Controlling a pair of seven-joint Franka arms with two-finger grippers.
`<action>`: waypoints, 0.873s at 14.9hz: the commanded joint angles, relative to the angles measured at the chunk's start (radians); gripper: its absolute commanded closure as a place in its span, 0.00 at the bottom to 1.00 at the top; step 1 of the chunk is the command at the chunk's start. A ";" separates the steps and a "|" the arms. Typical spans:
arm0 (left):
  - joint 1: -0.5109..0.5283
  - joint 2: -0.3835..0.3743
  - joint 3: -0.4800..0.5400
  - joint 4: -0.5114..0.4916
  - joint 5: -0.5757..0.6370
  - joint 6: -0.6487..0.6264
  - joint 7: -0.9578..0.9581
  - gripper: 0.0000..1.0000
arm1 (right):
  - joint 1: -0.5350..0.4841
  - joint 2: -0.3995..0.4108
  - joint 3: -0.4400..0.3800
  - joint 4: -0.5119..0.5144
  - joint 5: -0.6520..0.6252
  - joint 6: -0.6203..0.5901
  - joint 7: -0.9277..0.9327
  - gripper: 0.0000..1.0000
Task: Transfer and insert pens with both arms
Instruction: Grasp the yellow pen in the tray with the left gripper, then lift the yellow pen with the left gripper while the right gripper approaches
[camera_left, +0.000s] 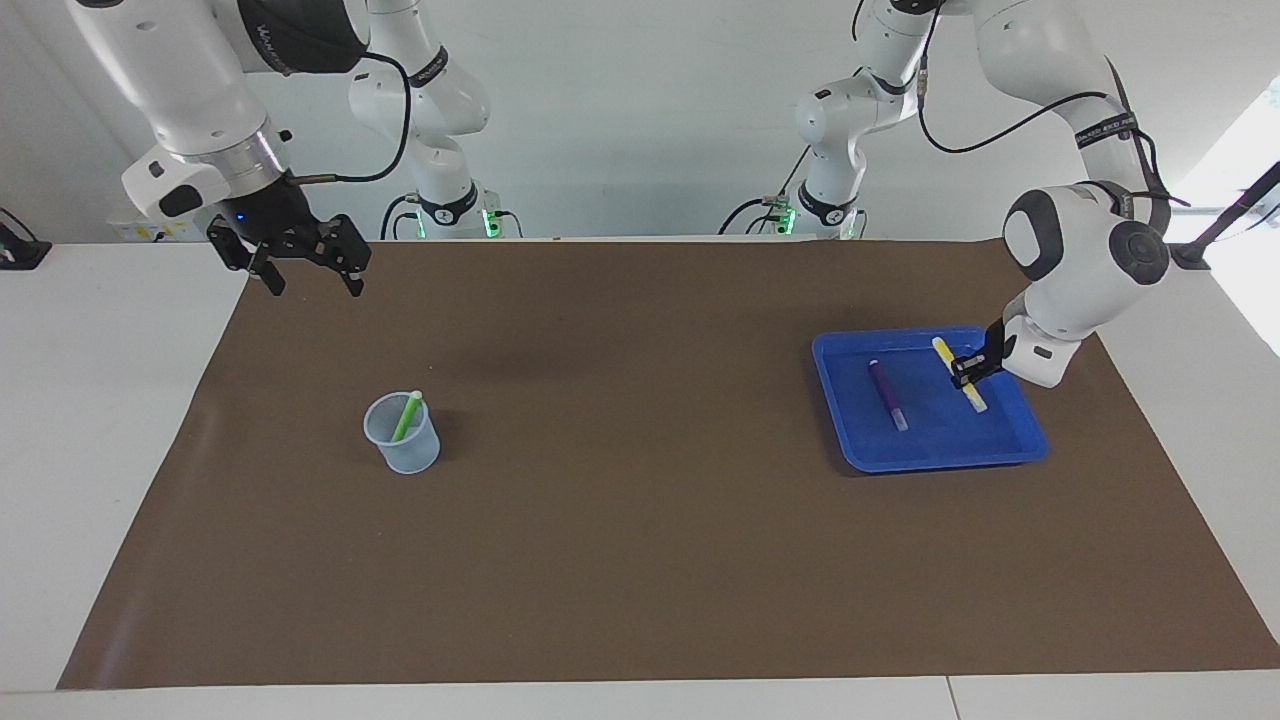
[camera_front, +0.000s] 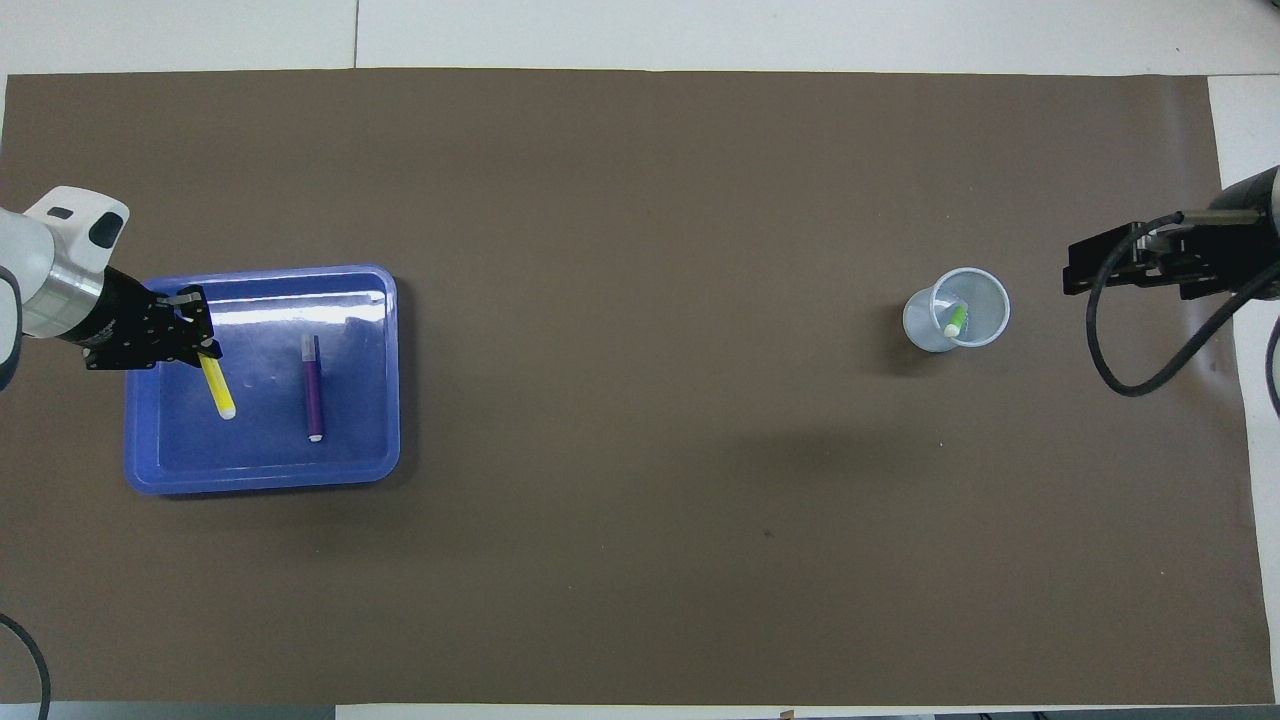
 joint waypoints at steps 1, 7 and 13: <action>-0.005 -0.012 -0.003 0.052 -0.100 -0.092 -0.181 1.00 | -0.004 -0.003 0.004 0.004 -0.021 -0.013 0.017 0.00; -0.022 -0.088 -0.026 0.052 -0.419 -0.175 -0.630 1.00 | -0.007 -0.013 0.004 0.021 -0.019 -0.016 0.015 0.00; -0.097 -0.127 -0.083 0.036 -0.711 -0.175 -0.982 1.00 | -0.004 -0.025 0.004 0.028 -0.021 -0.040 0.015 0.00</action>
